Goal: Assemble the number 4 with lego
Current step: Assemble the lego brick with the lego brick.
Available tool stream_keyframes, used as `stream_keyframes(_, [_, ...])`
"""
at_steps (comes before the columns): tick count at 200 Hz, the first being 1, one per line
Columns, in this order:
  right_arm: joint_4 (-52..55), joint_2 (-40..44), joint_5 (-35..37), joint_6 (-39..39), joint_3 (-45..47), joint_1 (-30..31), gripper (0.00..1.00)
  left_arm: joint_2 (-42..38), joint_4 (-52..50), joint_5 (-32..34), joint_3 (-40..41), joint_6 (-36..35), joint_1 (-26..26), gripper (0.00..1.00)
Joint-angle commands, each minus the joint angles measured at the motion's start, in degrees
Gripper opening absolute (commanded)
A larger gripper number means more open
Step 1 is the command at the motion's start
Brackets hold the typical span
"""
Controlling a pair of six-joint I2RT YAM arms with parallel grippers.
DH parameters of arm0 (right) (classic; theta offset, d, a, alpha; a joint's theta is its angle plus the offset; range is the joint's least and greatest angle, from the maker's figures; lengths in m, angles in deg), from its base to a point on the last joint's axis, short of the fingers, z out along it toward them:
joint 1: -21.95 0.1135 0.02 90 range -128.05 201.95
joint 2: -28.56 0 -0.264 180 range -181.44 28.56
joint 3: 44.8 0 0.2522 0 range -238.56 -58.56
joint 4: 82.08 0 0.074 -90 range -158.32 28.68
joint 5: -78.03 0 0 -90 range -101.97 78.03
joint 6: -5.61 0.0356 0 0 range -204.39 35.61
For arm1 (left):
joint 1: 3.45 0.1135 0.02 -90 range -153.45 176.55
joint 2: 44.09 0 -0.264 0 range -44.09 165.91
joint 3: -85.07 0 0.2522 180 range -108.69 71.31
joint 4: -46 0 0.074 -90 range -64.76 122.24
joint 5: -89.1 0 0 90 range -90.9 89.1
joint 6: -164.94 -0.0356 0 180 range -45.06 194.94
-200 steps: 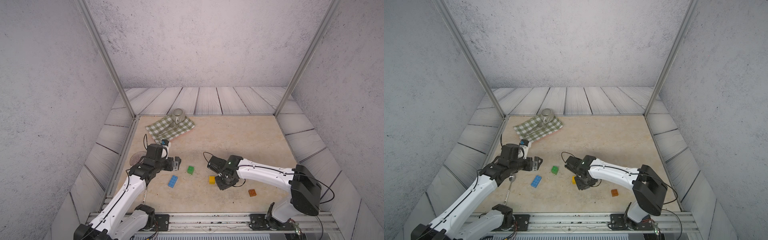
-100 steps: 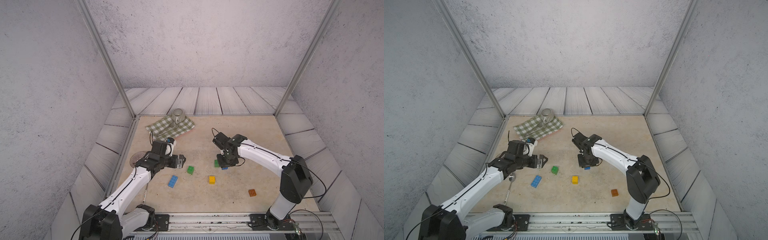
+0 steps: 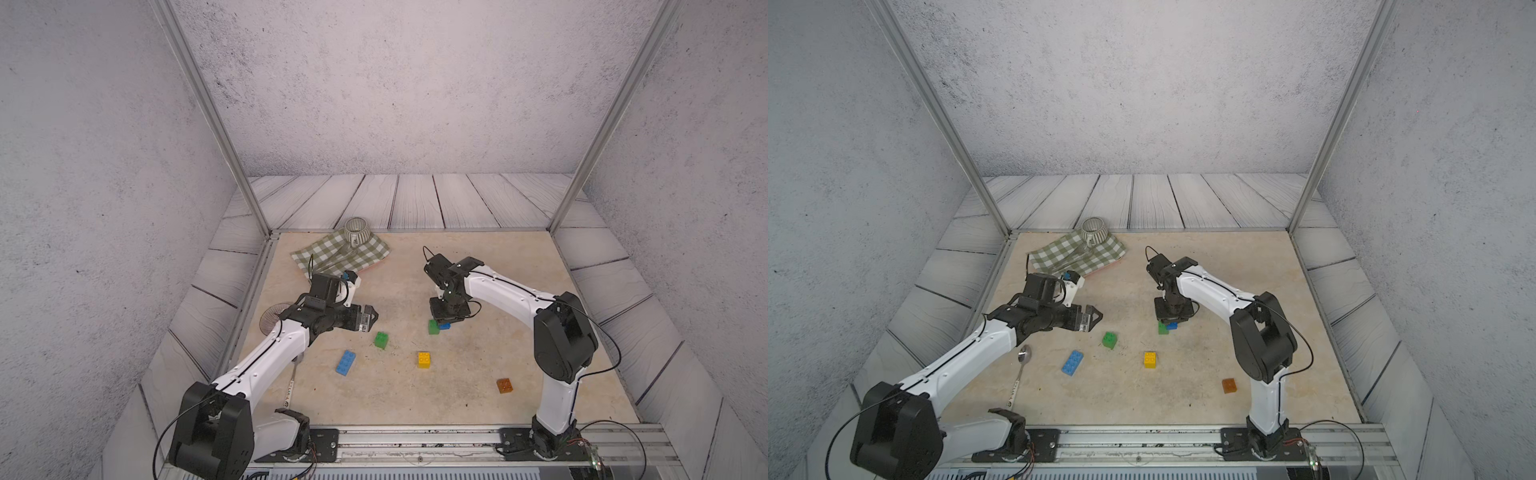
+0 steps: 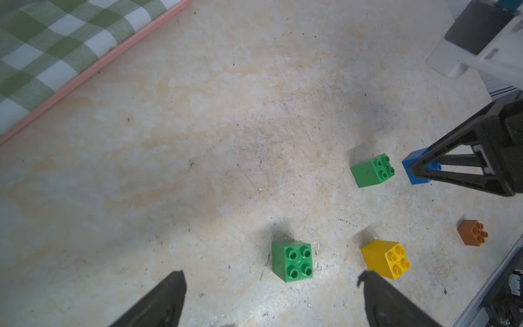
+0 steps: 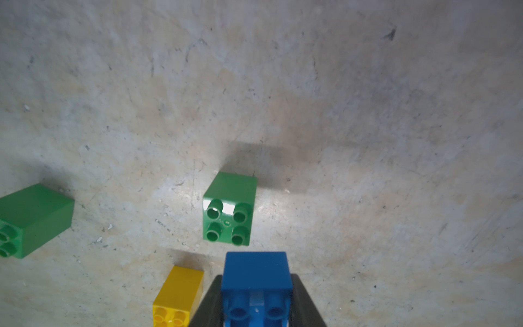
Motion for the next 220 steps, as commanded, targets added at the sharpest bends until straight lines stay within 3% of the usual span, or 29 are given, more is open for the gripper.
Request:
stream_keyframes(1, [1.2,-1.6,-1.2,-1.2,-2.3,-0.7,0.00,0.0,1.0,-0.5,-1.2,-1.1,-0.3,1.00])
stream_keyframes(72, [2.0,-5.1,-2.1,-1.3,-5.7,-0.9,0.00,0.7,0.9,-0.3,-1.6,-1.2,0.2,1.00])
stream_keyframes(220, [1.3,-6.0,-2.2,0.5,-2.6,-0.9,0.00,1.0,0.9,-0.8,-1.9,-0.7,1.3,1.00])
